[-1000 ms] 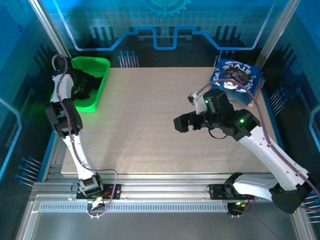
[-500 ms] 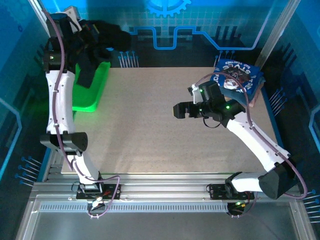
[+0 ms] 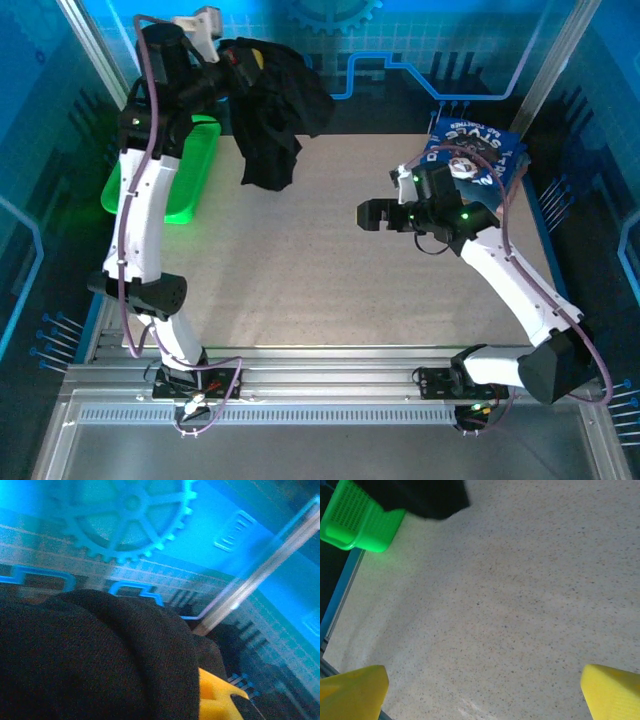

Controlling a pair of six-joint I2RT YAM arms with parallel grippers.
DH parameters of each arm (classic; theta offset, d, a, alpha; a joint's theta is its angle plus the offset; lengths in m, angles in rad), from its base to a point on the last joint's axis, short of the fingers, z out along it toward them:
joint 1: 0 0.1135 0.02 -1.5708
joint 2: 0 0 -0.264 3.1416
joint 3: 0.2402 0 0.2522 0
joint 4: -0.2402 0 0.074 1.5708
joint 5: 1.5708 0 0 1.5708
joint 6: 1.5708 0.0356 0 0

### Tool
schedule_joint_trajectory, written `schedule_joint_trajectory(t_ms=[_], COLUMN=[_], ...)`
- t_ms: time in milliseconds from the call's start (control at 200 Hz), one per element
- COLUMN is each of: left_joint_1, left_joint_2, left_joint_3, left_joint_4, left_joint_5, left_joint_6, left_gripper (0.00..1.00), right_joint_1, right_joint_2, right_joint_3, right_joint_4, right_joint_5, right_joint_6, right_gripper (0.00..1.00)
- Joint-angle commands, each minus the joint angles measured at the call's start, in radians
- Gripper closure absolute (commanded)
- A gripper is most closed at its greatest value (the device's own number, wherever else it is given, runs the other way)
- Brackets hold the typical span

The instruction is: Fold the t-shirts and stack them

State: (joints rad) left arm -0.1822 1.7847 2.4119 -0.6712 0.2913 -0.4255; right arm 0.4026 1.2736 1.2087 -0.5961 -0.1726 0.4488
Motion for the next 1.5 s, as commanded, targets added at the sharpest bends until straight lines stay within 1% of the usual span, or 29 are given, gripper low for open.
schedule_joint_trajectory(t_ms=[0,70,190,250,305,395,475,485,500,530,550,565,570,580,600,610,620,665,715,780,890,985,1116,1171,1206,1261,1321,1386,1496], left_joint_1=[-0.045,-0.085,-0.174,-0.205,-0.218,-0.22,-0.216,-0.213,-0.208,-0.192,-0.177,-0.164,-0.159,-0.15,-0.134,-0.127,-0.118,-0.085,-0.063,-0.059,-0.06,-0.06,-0.071,-0.092,-0.109,-0.132,-0.155,-0.178,-0.204], left_joint_2=[-0.049,-0.053,-0.052,-0.067,-0.089,-0.133,-0.134,-0.131,-0.126,-0.108,-0.092,-0.082,-0.077,-0.07,-0.056,-0.051,-0.047,-0.041,-0.072,-0.134,-0.225,-0.314,-0.399,-0.418,-0.425,-0.426,-0.413,-0.388,-0.327], left_joint_3=[0.019,-0.002,-0.017,-0.065,-0.152,-0.367,-0.558,-0.579,-0.613,-0.671,-0.715,-0.742,-0.75,-0.765,-0.79,-0.801,-0.81,-0.845,-0.885,-0.942,-1.054,-1.193,-1.423,-1.509,-1.561,-1.627,-1.681,-1.702,-1.684], left_joint_4=[0.132,0.15,0.089,0.086,0.108,0.171,0.198,0.198,0.203,0.225,0.243,0.263,0.268,0.276,0.287,0.289,0.287,0.283,0.284,0.271,0.227,0.177,0.194,0.227,0.26,0.33,0.418,0.491,0.547], left_joint_5=[0.091,0.12,0.134,0.159,0.185,0.195,0.184,0.179,0.171,0.169,0.178,0.185,0.188,0.19,0.186,0.18,0.175,0.165,0.146,0.113,0.125,0.111,0.128,0.126,0.121,0.125,0.127,0.131,0.112], left_joint_6=[-0.092,-0.134,-0.134,-0.149,-0.18,-0.231,-0.214,-0.212,-0.211,-0.215,-0.224,-0.234,-0.238,-0.243,-0.257,-0.263,-0.269,-0.298,-0.315,-0.306,-0.303,-0.293,-0.338,-0.36,-0.38,-0.418,-0.464,-0.491,-0.497], left_gripper=[1.0,1.0,1.0,1.0,1.0,1.0,1.0,0.95,0.85,0.6,0.45,0.37,0.35,0.24,0.06,0.02,0.01,0.01,0.01,0.01,0.01,0.01,0.01,0.01,0.03,0.05,0.07,0.07,0.07], right_joint_1=[-0.039,-0.051,-0.068,-0.077,-0.081,-0.088,-0.112,-0.115,-0.12,-0.129,-0.137,-0.14,-0.142,-0.145,-0.149,-0.151,-0.152,-0.156,-0.158,-0.157,-0.147,-0.129,-0.084,-0.058,-0.049,-0.021,0.024,0.085,0.165], right_joint_2=[-0.036,-0.047,-0.086,-0.117,-0.145,-0.18,-0.192,-0.192,-0.192,-0.19,-0.188,-0.187,-0.186,-0.185,-0.181,-0.178,-0.175,-0.161,-0.139,-0.112,-0.061,-0.01,0.072,0.107,0.123,0.137,0.15,0.171,0.181], right_joint_3=[-0.006,-0.008,-0.022,-0.041,-0.059,-0.081,-0.11,-0.114,-0.122,-0.137,-0.147,-0.155,-0.156,-0.161,-0.168,-0.17,-0.172,-0.174,-0.17,-0.173,-0.181,-0.179,-0.176,-0.176,-0.184,-0.21,-0.228,-0.249,-0.315], right_joint_4=[0.02,0.021,0.042,0.073,0.098,0.078,0.041,0.037,0.031,0.022,0.017,0.016,0.016,0.015,0.013,0.012,0.009,-0.013,-0.038,-0.059,-0.055,-0.05,-0.052,-0.06,-0.048,-0.014,-0.008,-0.025,0.03], right_joint_5=[-0.023,-0.027,-0.037,-0.066,-0.097,-0.089,-0.083,-0.082,-0.078,-0.075,-0.076,-0.076,-0.076,-0.076,-0.075,-0.073,-0.071,-0.06,-0.054,-0.05,-0.083,-0.086,-0.102,-0.09,-0.106,-0.142,-0.148,-0.119,-0.097], right_joint_6=[0.014,0.006,-0.012,-0.026,-0.046,-0.071,-0.079,-0.079,-0.077,-0.07,-0.068,-0.064,-0.063,-0.062,-0.061,-0.06,-0.059,-0.062,-0.076,-0.087,-0.096,-0.101,-0.134,-0.143,-0.137,-0.112,-0.101,-0.097,-0.068], right_gripper=[0.0,0.0,0.0,0.0,0.0,0.0,0.0,0.0,0.0,0.0,0.0,0.0,0.0,0.0,0.0,0.0,0.0,0.0,0.0,0.0,0.0,0.01,0.05,0.08,0.1,0.12,0.12,0.13,0.14])
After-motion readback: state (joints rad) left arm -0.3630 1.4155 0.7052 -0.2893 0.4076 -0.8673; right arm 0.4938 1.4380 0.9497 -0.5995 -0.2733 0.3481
